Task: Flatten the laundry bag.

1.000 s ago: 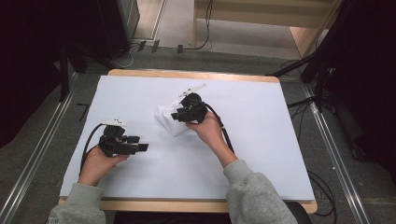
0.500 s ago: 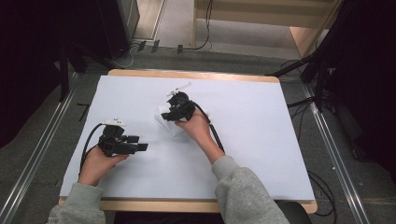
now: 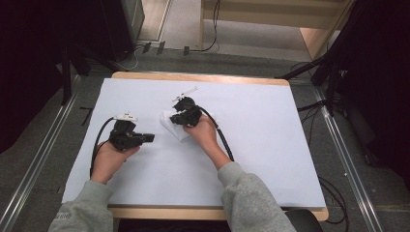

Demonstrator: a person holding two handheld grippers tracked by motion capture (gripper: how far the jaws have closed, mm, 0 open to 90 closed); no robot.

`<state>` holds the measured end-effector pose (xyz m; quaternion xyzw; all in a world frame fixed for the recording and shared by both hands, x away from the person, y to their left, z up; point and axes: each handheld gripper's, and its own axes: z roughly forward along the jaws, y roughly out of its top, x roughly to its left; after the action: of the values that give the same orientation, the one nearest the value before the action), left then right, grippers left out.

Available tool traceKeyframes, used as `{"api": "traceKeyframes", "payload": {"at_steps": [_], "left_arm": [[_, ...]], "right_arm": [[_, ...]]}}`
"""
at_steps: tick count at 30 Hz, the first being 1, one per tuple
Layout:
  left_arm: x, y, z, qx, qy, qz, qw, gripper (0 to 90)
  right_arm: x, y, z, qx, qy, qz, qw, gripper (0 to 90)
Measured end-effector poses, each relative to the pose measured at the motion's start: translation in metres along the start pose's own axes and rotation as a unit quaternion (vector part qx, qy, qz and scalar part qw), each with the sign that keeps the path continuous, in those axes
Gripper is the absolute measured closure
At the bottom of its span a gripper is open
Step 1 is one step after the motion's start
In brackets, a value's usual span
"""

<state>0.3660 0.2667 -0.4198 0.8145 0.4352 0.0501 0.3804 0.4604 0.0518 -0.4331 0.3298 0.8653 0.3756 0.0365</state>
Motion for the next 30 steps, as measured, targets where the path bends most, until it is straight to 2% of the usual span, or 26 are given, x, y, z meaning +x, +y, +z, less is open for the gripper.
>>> {"api": "traceKeyframes", "payload": {"at_steps": [3,7,8,10,11,14,16,18,20,23,27,28,30], "left_arm": [[0.005,0.012,0.011,0.001,-0.004,-0.003,1.0000,90.0],[0.015,0.025,0.030,-0.004,-0.011,-0.017,0.9998,90.0],[0.017,0.027,0.033,-0.004,-0.015,-0.022,0.9996,90.0],[0.022,0.033,0.046,-0.012,-0.024,-0.026,0.9993,90.0],[0.022,0.033,0.046,-0.012,-0.024,-0.026,0.9993,90.0],[0.029,0.034,0.056,-0.018,-0.020,-0.043,0.9987,90.0],[0.034,0.033,0.062,-0.005,-0.018,-0.048,0.9987,90.0],[0.038,0.032,0.066,-0.009,-0.021,-0.057,0.9981,90.0],[0.038,0.032,0.069,-0.008,-0.020,-0.051,0.9984,90.0],[0.037,0.031,0.076,0.010,-0.007,-0.040,0.9991,90.0],[0.038,0.030,0.077,0.003,-0.011,-0.042,0.9990,90.0],[0.039,0.029,0.077,0.002,-0.012,-0.042,0.9990,90.0],[0.039,0.029,0.077,0.004,-0.011,-0.039,0.9991,90.0]], "right_arm": [[0.000,-0.001,-0.004,-0.007,0.001,-0.005,1.0000,86.9],[0.000,-0.003,-0.008,-0.011,0.003,0.000,0.9999,86.9],[0.000,-0.004,-0.008,-0.011,0.003,-0.007,0.9999,86.9],[0.001,-0.005,-0.008,-0.009,0.003,-0.002,1.0000,86.9],[0.001,-0.005,-0.008,-0.009,0.003,-0.002,1.0000,86.9],[0.002,-0.008,-0.009,-0.011,0.002,-0.001,0.9999,86.8],[0.003,-0.009,-0.009,-0.013,0.002,-0.003,0.9999,86.8],[0.003,-0.010,-0.010,-0.012,0.003,-0.002,0.9999,86.8],[0.005,-0.011,-0.011,-0.012,0.001,-0.003,0.9999,86.7],[0.005,-0.013,-0.014,-0.013,0.000,-0.007,0.9999,86.8],[0.008,-0.017,-0.027,-0.015,-0.005,-0.014,0.9998,86.8],[0.008,-0.019,-0.035,-0.024,-0.004,-0.012,0.9996,86.8],[0.007,-0.021,-0.039,-0.026,-0.003,-0.012,0.9996,86.9]]}}
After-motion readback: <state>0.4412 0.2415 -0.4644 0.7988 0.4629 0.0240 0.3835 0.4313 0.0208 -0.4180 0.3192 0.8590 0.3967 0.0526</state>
